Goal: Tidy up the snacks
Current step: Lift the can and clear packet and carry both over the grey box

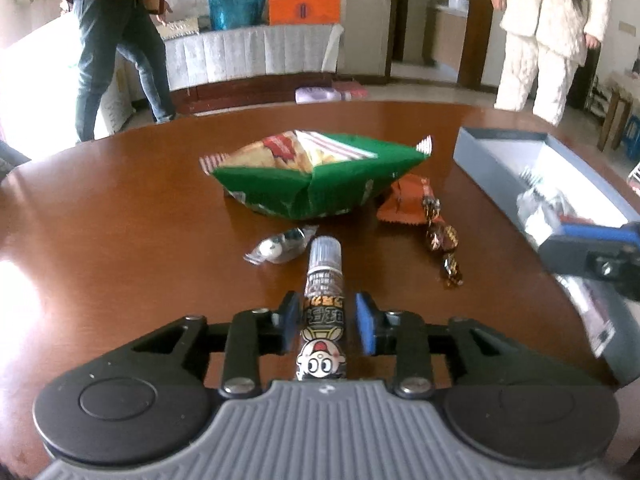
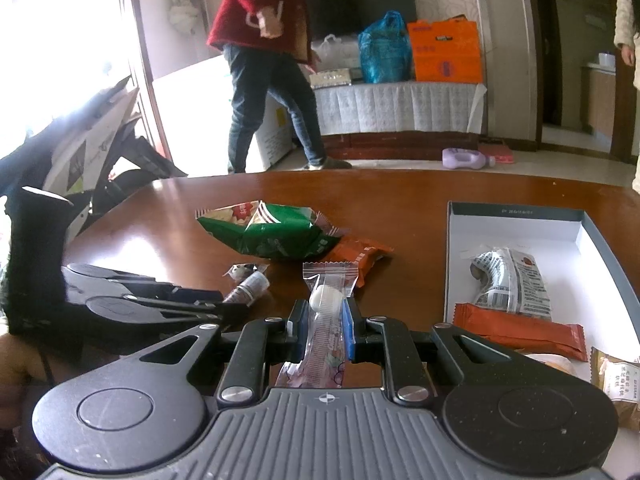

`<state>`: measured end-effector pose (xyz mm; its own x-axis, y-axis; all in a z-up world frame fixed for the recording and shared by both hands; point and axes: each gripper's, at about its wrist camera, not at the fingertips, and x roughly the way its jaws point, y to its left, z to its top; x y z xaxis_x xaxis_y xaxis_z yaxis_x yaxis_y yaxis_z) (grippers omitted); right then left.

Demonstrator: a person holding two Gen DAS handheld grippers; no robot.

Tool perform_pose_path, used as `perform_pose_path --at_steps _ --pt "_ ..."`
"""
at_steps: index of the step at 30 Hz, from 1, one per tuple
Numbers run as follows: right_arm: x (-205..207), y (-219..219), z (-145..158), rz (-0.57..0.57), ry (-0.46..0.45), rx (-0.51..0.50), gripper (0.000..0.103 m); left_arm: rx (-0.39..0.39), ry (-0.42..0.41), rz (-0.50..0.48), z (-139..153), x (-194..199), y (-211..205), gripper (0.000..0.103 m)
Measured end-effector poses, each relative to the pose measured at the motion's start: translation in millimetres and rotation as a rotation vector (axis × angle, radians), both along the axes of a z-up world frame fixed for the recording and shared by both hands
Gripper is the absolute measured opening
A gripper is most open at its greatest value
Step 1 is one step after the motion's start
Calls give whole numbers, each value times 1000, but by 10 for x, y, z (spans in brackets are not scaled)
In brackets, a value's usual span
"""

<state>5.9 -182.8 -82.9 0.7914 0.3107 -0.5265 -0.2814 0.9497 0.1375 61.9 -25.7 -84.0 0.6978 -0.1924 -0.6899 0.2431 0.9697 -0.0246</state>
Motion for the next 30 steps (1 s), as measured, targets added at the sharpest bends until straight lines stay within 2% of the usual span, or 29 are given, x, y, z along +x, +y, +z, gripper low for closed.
perform_pose_path --at_steps 5,7,8,13,30 --pt "-12 -14 11 -2 -6 4 20 -8 -4 5 -29 48 -28 31" --pt "-23 -20 14 -3 -8 6 20 2 -12 20 -36 42 -49 20" --pt "-29 -24 18 -5 -11 7 20 4 -10 19 -36 42 -58 19" --pt "-31 -51 49 -15 -17 16 20 0 -13 7 -17 7 -98 19" --pt "-73 -186 127 -52 -45 37 20 -74 -125 -76 336 -150 -459 19"
